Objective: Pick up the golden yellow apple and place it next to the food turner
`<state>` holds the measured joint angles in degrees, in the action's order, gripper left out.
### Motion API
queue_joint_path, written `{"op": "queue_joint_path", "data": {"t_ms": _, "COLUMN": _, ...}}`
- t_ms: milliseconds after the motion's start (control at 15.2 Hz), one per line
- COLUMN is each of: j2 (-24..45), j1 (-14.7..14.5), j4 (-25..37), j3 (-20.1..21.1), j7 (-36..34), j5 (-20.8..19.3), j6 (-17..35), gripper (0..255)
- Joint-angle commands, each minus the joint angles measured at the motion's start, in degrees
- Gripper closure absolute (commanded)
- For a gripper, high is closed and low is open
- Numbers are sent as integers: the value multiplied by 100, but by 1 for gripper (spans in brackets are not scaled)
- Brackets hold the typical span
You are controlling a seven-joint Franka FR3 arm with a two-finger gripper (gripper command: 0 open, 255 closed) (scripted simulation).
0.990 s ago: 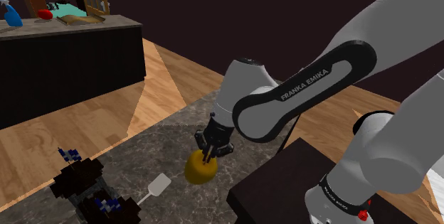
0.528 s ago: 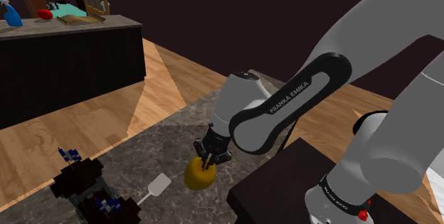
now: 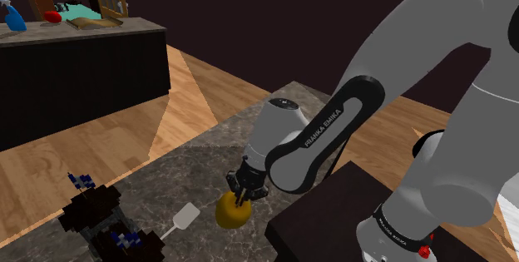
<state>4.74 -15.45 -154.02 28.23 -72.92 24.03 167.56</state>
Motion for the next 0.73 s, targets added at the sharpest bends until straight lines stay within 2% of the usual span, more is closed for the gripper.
{"op": "queue_joint_path", "data": {"t_ms": 0, "j2": 21, "j1": 1, "j4": -1, "j3": -2, "j7": 7, "j5": -1, "j6": 27, "gripper": 255}}
{"op": "queue_joint_path", "data": {"t_ms": 330, "j2": 21, "j1": 1, "j4": -1, "j3": -2, "j7": 7, "j5": -1, "j6": 27, "gripper": 255}}
{"op": "queue_joint_path", "data": {"t_ms": 396, "j2": 21, "j1": 1, "j4": -1, "j3": -2, "j7": 7, "j5": -1, "j6": 27, "gripper": 0}}
{"op": "queue_joint_path", "data": {"t_ms": 660, "j2": 21, "j1": 1, "j4": -1, "j3": -1, "j7": 7, "j5": -1, "j6": 27, "gripper": 0}}
